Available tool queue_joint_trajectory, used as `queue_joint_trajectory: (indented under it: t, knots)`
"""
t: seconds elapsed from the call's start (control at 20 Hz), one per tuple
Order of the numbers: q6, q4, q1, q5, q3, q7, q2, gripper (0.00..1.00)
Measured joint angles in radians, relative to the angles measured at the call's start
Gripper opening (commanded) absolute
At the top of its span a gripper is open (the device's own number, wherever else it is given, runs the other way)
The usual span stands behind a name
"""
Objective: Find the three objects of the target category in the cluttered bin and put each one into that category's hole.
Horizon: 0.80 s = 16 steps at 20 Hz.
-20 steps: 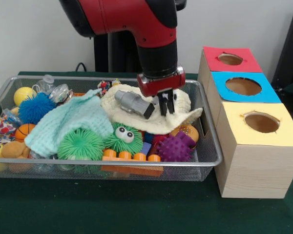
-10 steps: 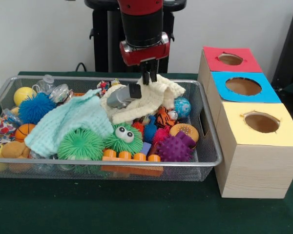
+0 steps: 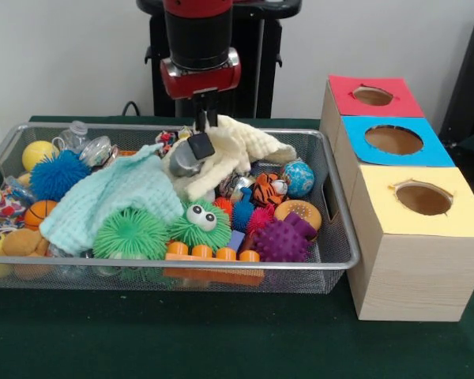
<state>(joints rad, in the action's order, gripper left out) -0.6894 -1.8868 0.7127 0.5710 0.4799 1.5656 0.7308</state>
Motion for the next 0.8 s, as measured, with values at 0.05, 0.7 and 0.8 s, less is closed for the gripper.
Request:
queue_joint_trajectory:
  t: [0.05, 0.7, 0.8]
  knots:
    - [-0.001, 0.0, 0.01, 0.01, 0.002, -0.004, 0.001, 0.0]
    - [-0.049, 0.0, 0.136, 0.101, 0.034, -0.071, 0.026, 0.0]
    - [-0.051, 0.0, 0.141, 0.107, 0.039, -0.078, 0.027, 0.0]
